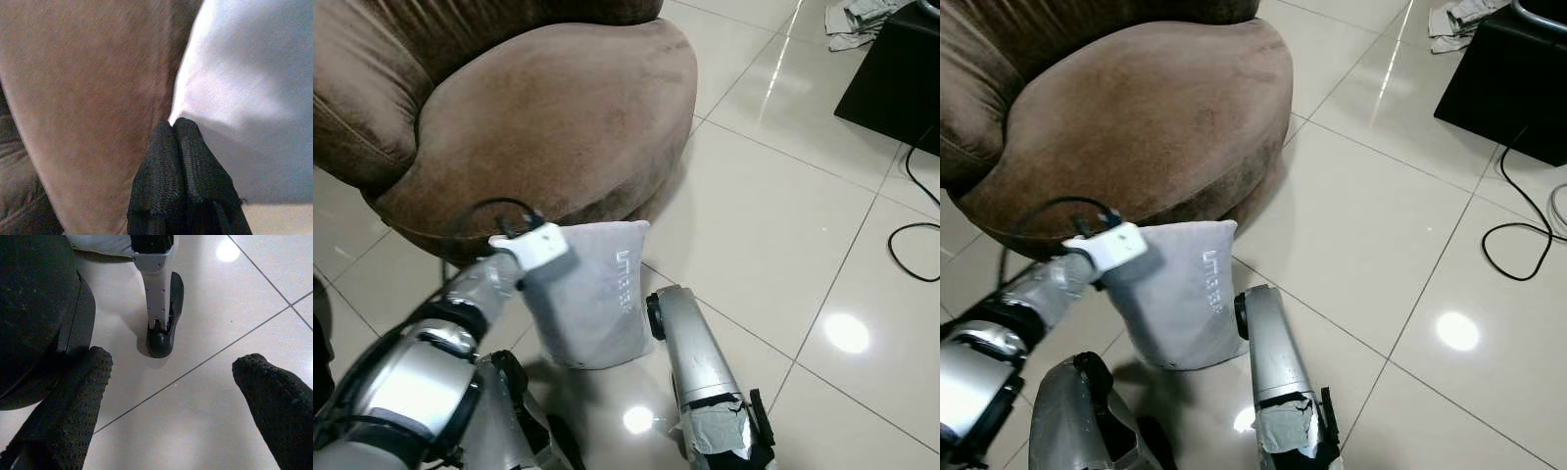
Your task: Move the pillow to the sofa from floor
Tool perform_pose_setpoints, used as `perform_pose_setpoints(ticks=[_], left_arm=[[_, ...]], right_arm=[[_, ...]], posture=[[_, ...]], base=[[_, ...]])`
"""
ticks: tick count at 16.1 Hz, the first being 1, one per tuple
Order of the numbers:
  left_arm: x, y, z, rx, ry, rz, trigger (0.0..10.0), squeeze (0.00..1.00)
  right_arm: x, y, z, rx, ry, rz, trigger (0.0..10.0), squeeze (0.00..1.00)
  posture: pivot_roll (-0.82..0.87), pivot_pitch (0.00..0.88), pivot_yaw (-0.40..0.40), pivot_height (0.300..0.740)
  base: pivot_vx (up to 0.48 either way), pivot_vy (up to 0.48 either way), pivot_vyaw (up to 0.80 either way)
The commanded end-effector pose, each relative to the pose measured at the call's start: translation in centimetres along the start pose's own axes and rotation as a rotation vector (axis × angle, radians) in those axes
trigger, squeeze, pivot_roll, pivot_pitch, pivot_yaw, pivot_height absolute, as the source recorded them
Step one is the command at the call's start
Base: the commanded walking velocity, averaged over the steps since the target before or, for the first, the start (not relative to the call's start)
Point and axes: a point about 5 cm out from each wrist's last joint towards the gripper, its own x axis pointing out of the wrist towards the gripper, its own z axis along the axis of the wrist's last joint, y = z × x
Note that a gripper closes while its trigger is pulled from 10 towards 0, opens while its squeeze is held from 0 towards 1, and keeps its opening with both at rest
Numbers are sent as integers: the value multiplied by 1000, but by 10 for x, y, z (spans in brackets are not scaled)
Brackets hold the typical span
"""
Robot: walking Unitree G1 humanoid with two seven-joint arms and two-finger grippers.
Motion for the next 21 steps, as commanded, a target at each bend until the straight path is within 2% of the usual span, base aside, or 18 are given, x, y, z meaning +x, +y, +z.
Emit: perform_pose_setpoints(ticks=[1, 4, 6, 13, 15, 16, 17, 18, 19, 20, 21], left_arm=[[1, -4, 2, 22, 9, -26, 10000, 0], [2, -20, 14, 21, -12, -68, 10000, 0], [1, -32, 13, 5, 10, -90, 10000, 0], [0, -36, 6, -39, 57, -74, 10000, 0], [0, -36, 9, 69, 41, -42, 10000, 0], [0, -38, 9, 170, 66, -25, 10000, 0], [0, -42, 12, 106, 46, -65, 10000, 314], [0, -46, 16, -26, 48, -81, 10000, 369], [0, -50, 20, -229, 60, -117, 10000, 365], [1, -51, 21, -347, 67, -131, 10000, 369], [0, -52, 21, -418, 71, -159, 10000, 369]], right_arm=[[-7, 6, -8, 24, 41, 8, 10000, 0], [-7, 5, -6, 24, 45, 11, 10000, 0], [-9, 5, -5, 22, 49, 15, 10000, 0], [-13, 4, -5, 22, 64, 6, 10000, 0], [-14, 3, -4, 21, 66, 6, 10000, 0], [-15, 3, -4, 21, 67, 6, 10000, 0], [-15, 2, -4, 21, 68, 7, 10000, 0], [-15, 2, -4, 21, 69, 8, 10000, 0], [-16, 2, -5, 21, 71, 9, 10000, 0], [-17, 2, -5, 20, 73, 11, 10000, 0], [-18, 3, -5, 21, 74, 10, 10000, 0]], posture=[[-545, 246, 72, 480], [-545, 252, 68, 480], [-549, 257, 63, 480], [-566, 266, 55, 480], [-564, 270, 54, 480], [-563, 273, 53, 480], [-561, 275, 52, 480], [-561, 276, 52, 480], [-563, 277, 51, 480], [-564, 276, 50, 480], [-568, 275, 50, 480]], base=[[0, 0, 0], [0, 0, 0], [0, 0, 0], [0, 0, 0], [0, 0, 0], [0, 0, 0], [0, 0, 0], [0, 0, 0], [0, 0, 0], [0, 0, 0], [0, 0, 0]])
